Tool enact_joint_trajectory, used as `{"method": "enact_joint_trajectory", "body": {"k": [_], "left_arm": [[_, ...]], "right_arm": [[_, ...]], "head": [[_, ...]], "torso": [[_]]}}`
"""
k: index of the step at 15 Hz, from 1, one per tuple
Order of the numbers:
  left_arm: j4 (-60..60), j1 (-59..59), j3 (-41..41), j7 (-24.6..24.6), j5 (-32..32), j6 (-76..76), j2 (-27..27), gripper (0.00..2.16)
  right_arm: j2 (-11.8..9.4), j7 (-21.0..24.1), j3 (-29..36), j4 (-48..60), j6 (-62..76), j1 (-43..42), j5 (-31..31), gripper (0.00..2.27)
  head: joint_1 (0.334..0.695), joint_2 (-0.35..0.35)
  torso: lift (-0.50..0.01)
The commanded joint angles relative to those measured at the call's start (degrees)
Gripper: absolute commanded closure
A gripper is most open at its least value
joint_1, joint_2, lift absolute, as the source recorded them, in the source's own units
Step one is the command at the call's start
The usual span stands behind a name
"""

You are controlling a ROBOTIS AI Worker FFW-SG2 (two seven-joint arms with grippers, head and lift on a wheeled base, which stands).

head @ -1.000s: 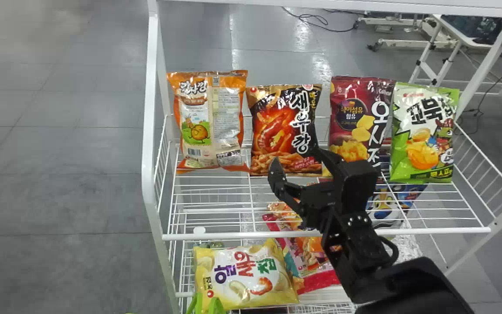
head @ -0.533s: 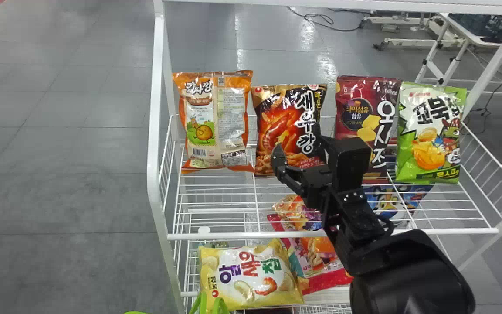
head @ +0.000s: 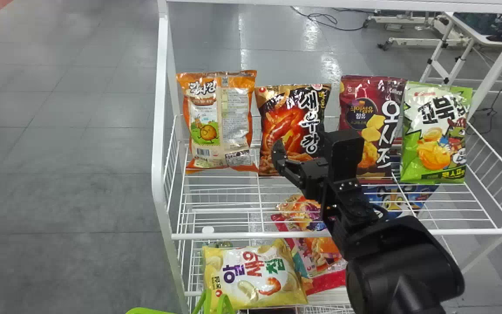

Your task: Hold basket handle with left hand then pick spicy shrimp crackers with right hand and place into basket

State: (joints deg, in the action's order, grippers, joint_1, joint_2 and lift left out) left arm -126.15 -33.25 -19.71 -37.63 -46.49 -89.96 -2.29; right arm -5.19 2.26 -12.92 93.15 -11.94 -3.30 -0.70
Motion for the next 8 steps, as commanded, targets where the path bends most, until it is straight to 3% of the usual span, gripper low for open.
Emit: {"method": "enact_joint_trajectory", "body": {"k": [1, 7, 8], "left_arm": [[0.7, 0.6, 0.1, -0.1, 0.1, -0.1, 0.0, 1.9], [2.1, 1.4, 0.1, -0.2, 0.3, -0.1, -0.1, 1.9], [2.2, 1.5, 0.1, -0.2, 0.3, -0.1, -0.1, 1.9]], "right_arm": [[0.0, 0.1, 0.1, -1.9, 0.6, -1.3, 0.0, 0.14], [0.2, -0.3, 0.2, -5.9, 0.6, -4.9, -1.1, 0.16], [0.3, -0.8, 0.2, -6.1, 0.0, -5.0, -1.1, 0.25]], "head": [[0.695, -0.075], [0.695, -0.079], [0.695, -0.079]], "torso": [[-0.037], [-0.037], [-0.037]]}}
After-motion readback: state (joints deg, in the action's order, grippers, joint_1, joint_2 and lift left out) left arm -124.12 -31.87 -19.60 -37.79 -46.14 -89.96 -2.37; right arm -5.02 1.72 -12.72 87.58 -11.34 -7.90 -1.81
